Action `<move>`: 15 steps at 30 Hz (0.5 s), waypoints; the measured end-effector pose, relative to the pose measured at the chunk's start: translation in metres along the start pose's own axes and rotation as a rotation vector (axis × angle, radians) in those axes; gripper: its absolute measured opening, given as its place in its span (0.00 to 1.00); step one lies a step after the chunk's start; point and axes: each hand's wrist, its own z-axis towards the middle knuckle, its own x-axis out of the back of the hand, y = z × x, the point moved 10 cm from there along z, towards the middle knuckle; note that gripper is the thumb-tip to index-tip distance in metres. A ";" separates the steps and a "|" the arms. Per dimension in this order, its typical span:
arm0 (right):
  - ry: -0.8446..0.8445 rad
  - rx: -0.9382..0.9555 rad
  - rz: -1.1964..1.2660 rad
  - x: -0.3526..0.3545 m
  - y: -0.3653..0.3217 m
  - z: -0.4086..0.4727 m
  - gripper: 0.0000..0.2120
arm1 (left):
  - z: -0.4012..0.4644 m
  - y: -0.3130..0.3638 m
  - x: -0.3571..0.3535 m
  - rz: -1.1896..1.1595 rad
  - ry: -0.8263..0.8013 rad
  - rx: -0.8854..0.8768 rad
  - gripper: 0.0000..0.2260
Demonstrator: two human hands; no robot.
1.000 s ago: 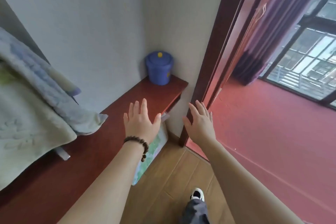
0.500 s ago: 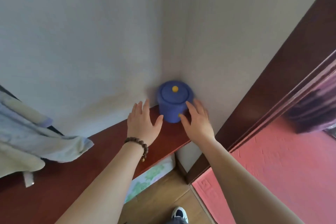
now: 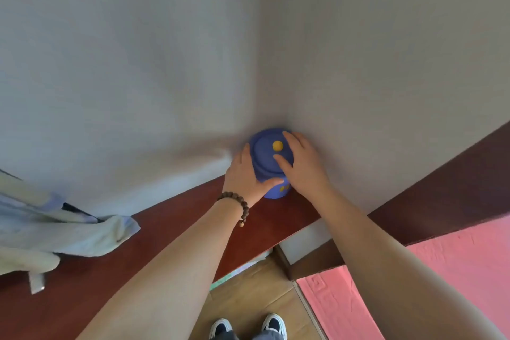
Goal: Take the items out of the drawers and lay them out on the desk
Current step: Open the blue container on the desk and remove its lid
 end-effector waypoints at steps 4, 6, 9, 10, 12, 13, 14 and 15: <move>-0.009 -0.011 -0.021 -0.009 0.005 0.012 0.24 | 0.005 -0.008 -0.002 -0.084 0.023 0.004 0.50; 0.019 -0.027 0.004 -0.011 0.007 0.015 0.21 | 0.007 -0.013 -0.003 -0.131 0.030 0.009 0.50; 0.073 -0.035 0.005 -0.008 0.008 0.019 0.17 | 0.009 -0.014 -0.005 -0.158 0.025 0.006 0.49; 0.081 -0.031 -0.001 -0.008 0.007 0.019 0.16 | 0.009 -0.014 -0.004 -0.156 0.024 0.004 0.48; 0.097 -0.030 0.008 -0.005 0.006 0.018 0.16 | 0.008 -0.015 -0.004 -0.154 0.023 -0.002 0.48; 0.110 -0.034 0.023 -0.003 0.005 0.017 0.16 | 0.008 -0.015 -0.004 -0.155 0.023 -0.008 0.48; 0.128 -0.036 0.042 0.001 0.004 0.015 0.16 | 0.008 -0.014 -0.003 -0.153 0.025 -0.014 0.48; 0.149 -0.036 0.063 0.007 0.003 0.013 0.16 | 0.008 -0.014 -0.003 -0.147 0.027 -0.018 0.47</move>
